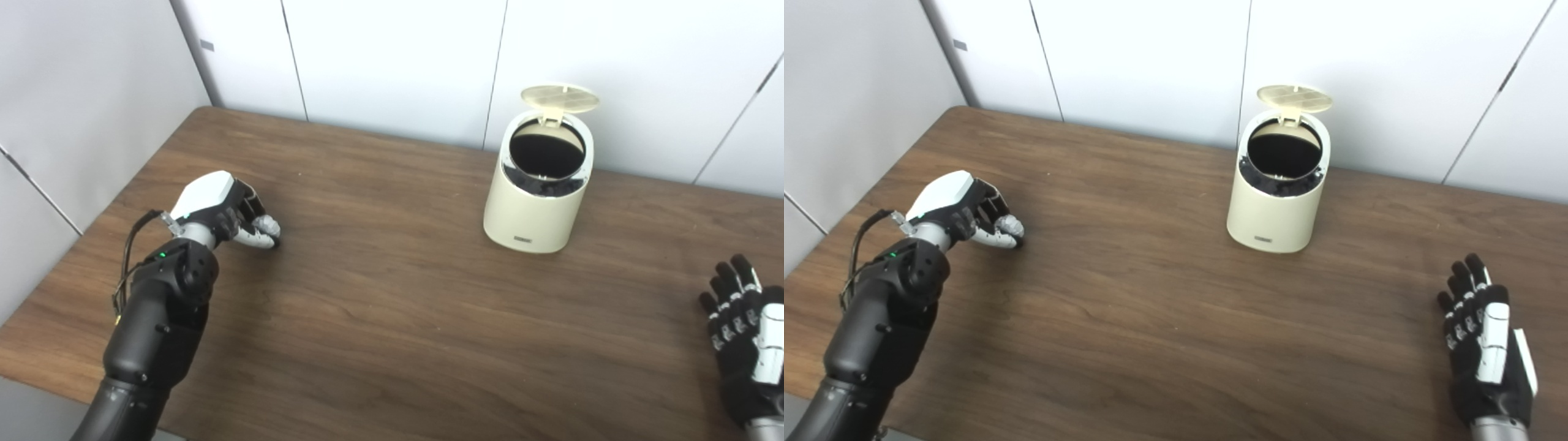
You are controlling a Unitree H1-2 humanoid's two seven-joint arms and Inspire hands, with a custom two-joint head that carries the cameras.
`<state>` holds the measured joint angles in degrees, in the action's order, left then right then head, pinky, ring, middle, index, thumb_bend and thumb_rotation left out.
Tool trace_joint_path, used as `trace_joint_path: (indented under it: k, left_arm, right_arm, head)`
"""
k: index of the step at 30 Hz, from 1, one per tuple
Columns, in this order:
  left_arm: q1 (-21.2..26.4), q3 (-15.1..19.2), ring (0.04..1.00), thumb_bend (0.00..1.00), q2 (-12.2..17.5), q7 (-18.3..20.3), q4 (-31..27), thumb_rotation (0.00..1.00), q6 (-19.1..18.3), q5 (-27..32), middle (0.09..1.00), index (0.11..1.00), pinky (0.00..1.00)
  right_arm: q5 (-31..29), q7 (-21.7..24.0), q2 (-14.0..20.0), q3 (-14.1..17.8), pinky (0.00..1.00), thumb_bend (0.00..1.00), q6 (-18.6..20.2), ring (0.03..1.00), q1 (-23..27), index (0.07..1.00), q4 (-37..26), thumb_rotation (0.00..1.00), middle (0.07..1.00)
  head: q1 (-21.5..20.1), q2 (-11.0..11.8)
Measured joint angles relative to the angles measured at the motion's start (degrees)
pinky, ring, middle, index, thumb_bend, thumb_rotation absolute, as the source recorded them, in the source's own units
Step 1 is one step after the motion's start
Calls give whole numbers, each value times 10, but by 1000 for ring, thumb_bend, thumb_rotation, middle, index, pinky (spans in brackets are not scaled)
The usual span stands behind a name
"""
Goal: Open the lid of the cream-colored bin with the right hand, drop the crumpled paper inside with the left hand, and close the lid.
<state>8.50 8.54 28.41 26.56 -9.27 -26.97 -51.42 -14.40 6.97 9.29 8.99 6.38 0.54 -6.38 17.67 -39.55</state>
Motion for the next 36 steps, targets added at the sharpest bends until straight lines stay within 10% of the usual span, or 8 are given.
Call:
trace_joint_path:
  k: [14,36]
  left_arm:
    - [0,-9,429,489,-13,-40,-55,0,3,62,500,468,413]
    - [123,-110,401,474,-119,-7,-135,0,1,-2,500,503,367]
  right_arm:
    - [-6,4,0,0,1000,420,-15,1000,0,975,11,1000,986]
    - [-6,17,7,-2,1000,453,-57,1000,10,958,46,1000,971]
  head:
    - [-8,2]
    - [-86,20]
